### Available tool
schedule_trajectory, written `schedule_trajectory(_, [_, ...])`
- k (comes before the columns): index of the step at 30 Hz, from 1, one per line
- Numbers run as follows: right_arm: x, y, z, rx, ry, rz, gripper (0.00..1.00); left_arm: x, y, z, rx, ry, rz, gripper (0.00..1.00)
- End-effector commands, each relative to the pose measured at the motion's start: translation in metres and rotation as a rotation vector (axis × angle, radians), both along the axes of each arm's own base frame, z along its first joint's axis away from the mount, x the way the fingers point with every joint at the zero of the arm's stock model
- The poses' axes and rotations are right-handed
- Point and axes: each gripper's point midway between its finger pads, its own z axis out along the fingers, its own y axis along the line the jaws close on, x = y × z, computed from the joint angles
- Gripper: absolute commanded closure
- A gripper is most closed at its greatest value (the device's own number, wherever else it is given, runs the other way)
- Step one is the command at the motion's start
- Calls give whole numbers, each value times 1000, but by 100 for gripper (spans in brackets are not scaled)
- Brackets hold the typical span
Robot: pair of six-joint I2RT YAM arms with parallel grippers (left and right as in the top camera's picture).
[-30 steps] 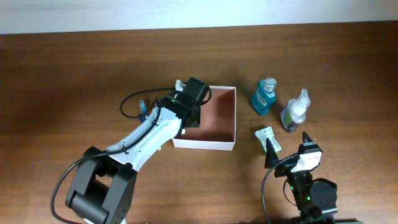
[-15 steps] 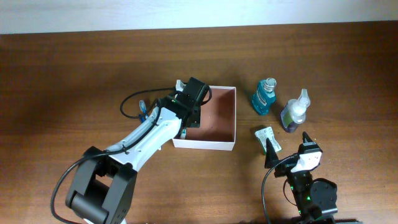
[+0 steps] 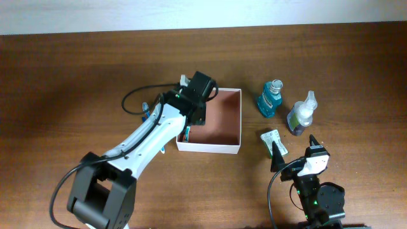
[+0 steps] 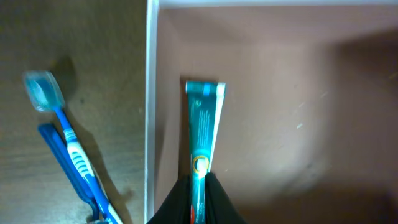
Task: Pack container
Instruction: 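Move the left gripper back to the blue razor and grasp it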
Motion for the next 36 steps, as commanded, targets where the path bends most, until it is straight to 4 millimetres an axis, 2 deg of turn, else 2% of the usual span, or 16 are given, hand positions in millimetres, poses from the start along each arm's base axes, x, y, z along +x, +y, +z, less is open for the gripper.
schedule_trajectory(1, [0, 0, -3, 10, 8, -3, 2, 3, -5, 45, -52, -68, -12, 91])
schedule_trajectory(4, [0, 0, -3, 10, 8, -3, 2, -2, 3, 54, -51, -70, -1, 91])
schedule_trajectory(7, [0, 0, -3, 10, 8, -3, 2, -4, 20, 53, -35, -43, 41, 91])
schedule_trajectory(16, [0, 0, -3, 10, 8, -3, 2, 0, 111, 42, -16, 54, 300, 91])
schedule_trajectory(18, [0, 0, -3, 10, 8, -3, 2, 0, 126, 39, -39, 77, 343, 91])
schedule_trajectory(22, [0, 0, -3, 10, 8, -3, 2, -2, 144, 26, -123, 128, 404, 91])
schedule_trajectory(26, [0, 0, -3, 10, 8, -3, 2, -7, 159, 1, -159, 157, 448, 89])
schedule_trajectory(29, [0, 0, -3, 10, 8, -3, 2, -10, 155, -18, -242, 181, 450, 80])
schedule_trajectory(36, [0, 0, -3, 10, 8, -3, 2, -12, 150, -46, -288, 163, 438, 78])
